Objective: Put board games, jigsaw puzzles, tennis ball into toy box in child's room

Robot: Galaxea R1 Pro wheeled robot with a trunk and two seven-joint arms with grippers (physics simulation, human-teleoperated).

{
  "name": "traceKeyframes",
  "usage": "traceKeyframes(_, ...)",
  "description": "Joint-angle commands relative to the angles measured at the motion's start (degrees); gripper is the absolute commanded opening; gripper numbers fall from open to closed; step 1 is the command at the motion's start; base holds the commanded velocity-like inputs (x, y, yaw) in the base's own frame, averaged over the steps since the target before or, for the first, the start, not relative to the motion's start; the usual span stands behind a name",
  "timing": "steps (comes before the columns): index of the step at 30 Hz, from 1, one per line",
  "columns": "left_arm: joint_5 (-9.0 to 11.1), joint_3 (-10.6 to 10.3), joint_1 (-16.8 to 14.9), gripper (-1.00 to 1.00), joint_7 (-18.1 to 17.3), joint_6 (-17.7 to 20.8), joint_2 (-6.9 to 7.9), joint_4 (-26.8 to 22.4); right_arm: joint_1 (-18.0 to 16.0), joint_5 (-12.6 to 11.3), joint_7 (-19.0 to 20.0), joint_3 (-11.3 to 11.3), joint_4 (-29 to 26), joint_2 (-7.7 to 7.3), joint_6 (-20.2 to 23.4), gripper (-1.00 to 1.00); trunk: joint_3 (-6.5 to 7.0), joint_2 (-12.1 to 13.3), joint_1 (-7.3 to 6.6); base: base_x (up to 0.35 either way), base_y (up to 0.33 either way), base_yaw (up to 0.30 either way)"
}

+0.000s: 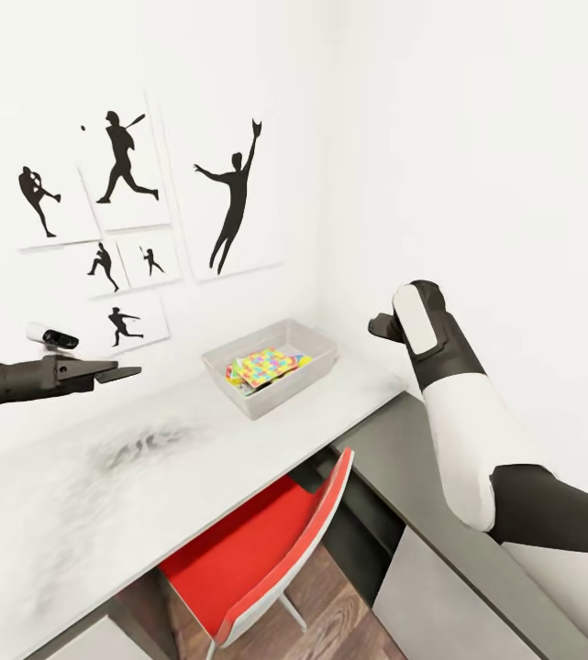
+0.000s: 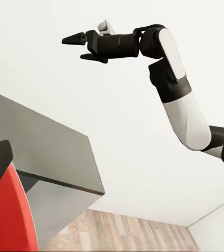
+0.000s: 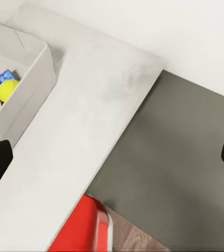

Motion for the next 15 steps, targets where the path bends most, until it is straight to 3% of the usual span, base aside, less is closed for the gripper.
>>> traceKeyframes(1, -0.95, -0.22, -0.06, 1.0, -0.23, 0.01, 0.06, 0.2, 0.62, -0.6, -0.55, -0.12, -0.06, 0.1, 0.03, 1.0, -0.03, -0.13, 0.04, 0.0, 0.0, 0.0)
traceKeyframes(7, -4.31, -0.32, 0.06, 1.0, -0.23, -1.0, 0.0, 0.46, 3.14, -0.6, -0.18, -0.35, -0.19, 0.1, -0.17, 1.0, 0.54, -0.13, 0.04, 0.0, 0.0, 0.0)
traceKeyframes(11, -7.76, -0.33, 0.09, 1.0, -0.23, -1.16, -0.14, 0.89, 3.85, -0.69, 0.02, -0.51, -0.27, 0.1, -0.3, 1.0, 0.92, -0.13, 0.04, 0.0, 0.0, 0.0)
traceKeyframes(15, -9.1, -0.27, 0.09, 1.0, -0.23, -1.13, -0.37, 1.17, 4.3, -0.87, 0.16, -0.54, -0.31, 0.12, -0.69, 1.0, 1.3, -0.13, 0.04, 0.0, 0.0, 0.0)
